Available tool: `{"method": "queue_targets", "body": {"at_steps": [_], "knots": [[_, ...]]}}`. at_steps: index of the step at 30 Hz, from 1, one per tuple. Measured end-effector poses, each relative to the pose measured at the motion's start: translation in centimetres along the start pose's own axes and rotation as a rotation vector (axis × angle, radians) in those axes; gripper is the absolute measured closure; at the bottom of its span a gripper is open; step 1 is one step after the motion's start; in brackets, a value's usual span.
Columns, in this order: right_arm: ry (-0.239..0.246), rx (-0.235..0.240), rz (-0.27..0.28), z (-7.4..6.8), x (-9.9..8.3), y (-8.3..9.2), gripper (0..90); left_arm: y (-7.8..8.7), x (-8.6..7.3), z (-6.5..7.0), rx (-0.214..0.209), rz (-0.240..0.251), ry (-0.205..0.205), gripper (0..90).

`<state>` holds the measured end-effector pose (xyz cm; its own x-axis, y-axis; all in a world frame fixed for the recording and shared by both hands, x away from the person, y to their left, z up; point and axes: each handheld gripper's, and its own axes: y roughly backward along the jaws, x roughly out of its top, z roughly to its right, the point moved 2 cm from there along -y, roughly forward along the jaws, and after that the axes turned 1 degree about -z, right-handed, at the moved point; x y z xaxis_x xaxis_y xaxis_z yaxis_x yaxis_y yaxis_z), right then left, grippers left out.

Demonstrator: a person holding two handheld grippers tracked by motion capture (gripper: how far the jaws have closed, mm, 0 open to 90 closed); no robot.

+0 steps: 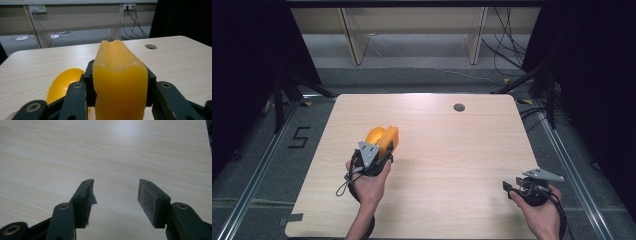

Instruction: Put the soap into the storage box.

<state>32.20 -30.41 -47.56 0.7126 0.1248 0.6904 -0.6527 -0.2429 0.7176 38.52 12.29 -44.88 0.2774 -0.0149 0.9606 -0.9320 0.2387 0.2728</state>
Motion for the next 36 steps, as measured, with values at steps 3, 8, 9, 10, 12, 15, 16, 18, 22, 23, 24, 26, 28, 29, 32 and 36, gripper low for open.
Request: {"method": "queue_targets", "body": {"at_steps": [3, 8, 9, 10, 12, 15, 16, 18, 22, 23, 24, 26, 28, 29, 32, 36], "knots": [[-0.001, 0.004, 0.005, 0.0, 0.0, -0.1, 46.8, -0.5, 0.1, -0.4, 0.040, 0.012, 0.004, 60.2], [0.033, 0.018, 0.010, 0.3, 0.0, -0.1, 46.8, -1.3, 0.1, -1.3, 0.120, 0.064, 0.063, 60.2], [0.040, 0.017, 0.008, 0.4, 0.0, -0.1, 46.7, -1.4, 0.1, -1.5, 0.136, 0.076, 0.066, 60.2], [0.038, 0.019, 0.007, 0.4, 0.0, -0.1, 46.7, -1.5, 0.1, -1.6, 0.154, 0.084, 0.080, 60.3], [0.033, 0.022, 0.007, 0.3, 0.0, -0.1, 46.7, -1.8, 0.0, -1.9, 0.167, 0.092, 0.084, 60.2], [0.033, 0.019, -0.004, 0.3, 0.1, -0.1, 46.7, -2.4, -0.2, -2.7, 0.198, 0.097, 0.092, 60.3], [0.034, 0.021, -0.010, 0.3, 0.1, 0.0, 46.7, -2.5, -0.3, -3.0, 0.204, 0.096, 0.091, 60.2], [0.029, 0.022, 0.003, 0.2, 0.0, -0.1, 46.7, -2.8, -0.4, -3.7, 0.217, 0.096, 0.102, 60.3], [0.037, -0.002, -0.008, 0.3, 0.0, 0.0, 46.6, -3.4, -0.7, -4.5, 0.227, 0.105, 0.115, 60.3], [0.039, 0.006, -0.006, 0.3, 0.0, 0.0, 46.7, -3.6, -0.8, -4.6, 0.224, 0.106, 0.112, 60.2], [0.034, 0.011, -0.007, 0.2, 0.0, -0.1, 46.6, -3.8, -0.9, -4.6, 0.221, 0.102, 0.112, 60.2], [0.033, 0.010, -0.007, 0.2, 0.0, -0.1, 46.6, -4.0, -1.0, -4.6, 0.219, 0.100, 0.109, 60.2], [0.032, 0.009, -0.007, 0.2, 0.0, 0.0, 46.6, -4.4, -1.3, -4.6, 0.226, 0.097, 0.106, 60.2], [0.028, 0.008, -0.006, 0.2, 0.0, 0.0, 46.5, -4.6, -1.4, -4.6, 0.229, 0.099, 0.101, 60.3], [0.041, 0.010, -0.005, 0.4, 0.0, -0.1, 46.5, -4.8, -1.6, -4.7, 0.241, 0.094, 0.092, 60.2], [-0.001, 0.013, -0.018, -0.1, -0.1, -0.1, 46.5, -5.4, -2.2, -4.8, 0.234, 0.093, 0.070, 60.2]]}}
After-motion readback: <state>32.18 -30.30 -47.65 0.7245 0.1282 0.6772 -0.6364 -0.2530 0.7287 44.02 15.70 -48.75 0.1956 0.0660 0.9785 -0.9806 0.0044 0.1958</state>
